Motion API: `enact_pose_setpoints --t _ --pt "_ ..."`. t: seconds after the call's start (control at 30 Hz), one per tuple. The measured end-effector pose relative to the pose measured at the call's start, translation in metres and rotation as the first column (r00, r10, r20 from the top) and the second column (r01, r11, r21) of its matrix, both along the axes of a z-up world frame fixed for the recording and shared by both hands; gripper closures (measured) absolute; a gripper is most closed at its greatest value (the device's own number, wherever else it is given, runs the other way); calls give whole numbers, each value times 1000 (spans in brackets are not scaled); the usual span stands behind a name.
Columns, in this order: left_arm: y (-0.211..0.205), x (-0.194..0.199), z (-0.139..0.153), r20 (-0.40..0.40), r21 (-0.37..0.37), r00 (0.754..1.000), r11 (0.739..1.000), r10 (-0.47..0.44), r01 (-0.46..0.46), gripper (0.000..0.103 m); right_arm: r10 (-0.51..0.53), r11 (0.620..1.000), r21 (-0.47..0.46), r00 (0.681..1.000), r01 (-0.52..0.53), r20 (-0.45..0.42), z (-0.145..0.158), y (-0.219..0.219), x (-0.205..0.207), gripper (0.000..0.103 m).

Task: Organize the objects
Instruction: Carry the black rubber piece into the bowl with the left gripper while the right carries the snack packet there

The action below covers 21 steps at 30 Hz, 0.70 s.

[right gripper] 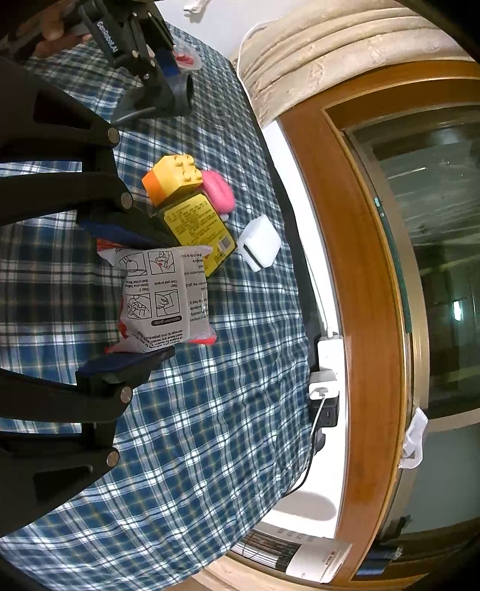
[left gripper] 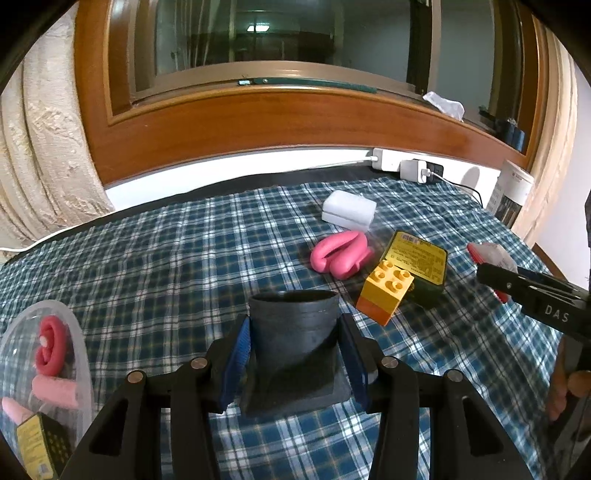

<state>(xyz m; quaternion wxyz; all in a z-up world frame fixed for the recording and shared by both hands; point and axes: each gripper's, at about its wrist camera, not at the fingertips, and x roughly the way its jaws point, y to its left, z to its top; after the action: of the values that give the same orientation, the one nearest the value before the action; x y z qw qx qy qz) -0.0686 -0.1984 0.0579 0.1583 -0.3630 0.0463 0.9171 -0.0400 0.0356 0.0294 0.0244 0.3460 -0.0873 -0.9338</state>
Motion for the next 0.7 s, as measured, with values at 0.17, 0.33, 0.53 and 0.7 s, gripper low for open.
enact_pose_setpoints --t 0.17,0.33,0.53,0.7 --pt "-9 6 10 -28 21 999 1000 21 -21 53 5 1000 3 1000 -5 -19 2 -5 3 52" --pt "-21 13 19 -58 36 997 998 45 -43 53 13 1000 16 999 -13 -49 8 -14 8 52" --pt "-40 18 24 -72 49 993 995 88 -84 53 30 999 15 997 -29 -75 12 -28 14 52" --pt "-68 22 32 -92 68 986 989 137 -131 53 54 998 17 995 -53 -90 14 -45 20 52"
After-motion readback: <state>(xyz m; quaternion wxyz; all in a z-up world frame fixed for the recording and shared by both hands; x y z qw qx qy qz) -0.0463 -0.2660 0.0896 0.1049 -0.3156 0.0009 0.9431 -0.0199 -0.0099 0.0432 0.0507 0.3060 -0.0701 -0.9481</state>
